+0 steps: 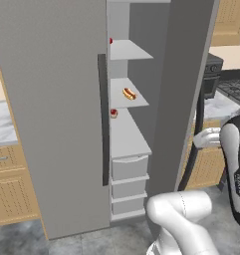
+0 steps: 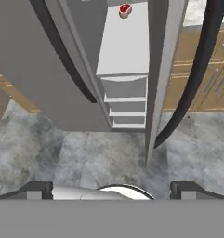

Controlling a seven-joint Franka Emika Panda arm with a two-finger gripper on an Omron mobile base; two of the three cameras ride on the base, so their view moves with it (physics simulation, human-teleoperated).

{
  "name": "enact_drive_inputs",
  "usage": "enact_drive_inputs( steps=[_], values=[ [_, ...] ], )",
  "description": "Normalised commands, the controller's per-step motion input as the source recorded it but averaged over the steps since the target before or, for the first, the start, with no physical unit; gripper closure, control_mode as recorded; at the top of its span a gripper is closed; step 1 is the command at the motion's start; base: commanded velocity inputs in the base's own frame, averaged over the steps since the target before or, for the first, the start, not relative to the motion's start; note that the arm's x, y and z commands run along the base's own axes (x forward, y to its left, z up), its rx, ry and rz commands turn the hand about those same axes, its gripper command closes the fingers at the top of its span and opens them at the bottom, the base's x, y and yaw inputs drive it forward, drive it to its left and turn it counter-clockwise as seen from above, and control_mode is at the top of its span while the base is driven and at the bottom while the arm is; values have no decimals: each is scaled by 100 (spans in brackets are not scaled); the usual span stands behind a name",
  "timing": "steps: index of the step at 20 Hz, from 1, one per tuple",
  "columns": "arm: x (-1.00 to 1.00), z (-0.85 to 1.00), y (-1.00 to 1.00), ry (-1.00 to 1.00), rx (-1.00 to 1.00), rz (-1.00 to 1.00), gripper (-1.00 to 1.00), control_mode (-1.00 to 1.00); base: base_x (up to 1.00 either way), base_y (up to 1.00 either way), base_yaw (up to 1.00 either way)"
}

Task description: Store the hot dog in the freezer for long-term storage. Close the freezer door after placing the cooked food.

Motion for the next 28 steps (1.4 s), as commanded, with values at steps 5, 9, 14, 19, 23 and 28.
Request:
enact_drive_inputs(
  steps=[5, 9, 14, 19, 23, 28],
  values=[
    [68, 0, -87, -9, 23, 16, -100, -100, 0, 0, 0],
    [79, 0, -78, 3, 16, 11, -100, -100, 0, 0, 0],
    [56, 0, -56, 10, 15, 11, -100, -100, 0, 0, 0],
    [69, 0, -44, 0, 12, 14, -100, -100, 0, 0, 0],
    [81, -5, -29, 0, 3, 11, -100, -100, 0, 0, 0],
    [66, -9, -9, 0, 0, 8, -100, -100, 0, 0, 0]
  ],
)
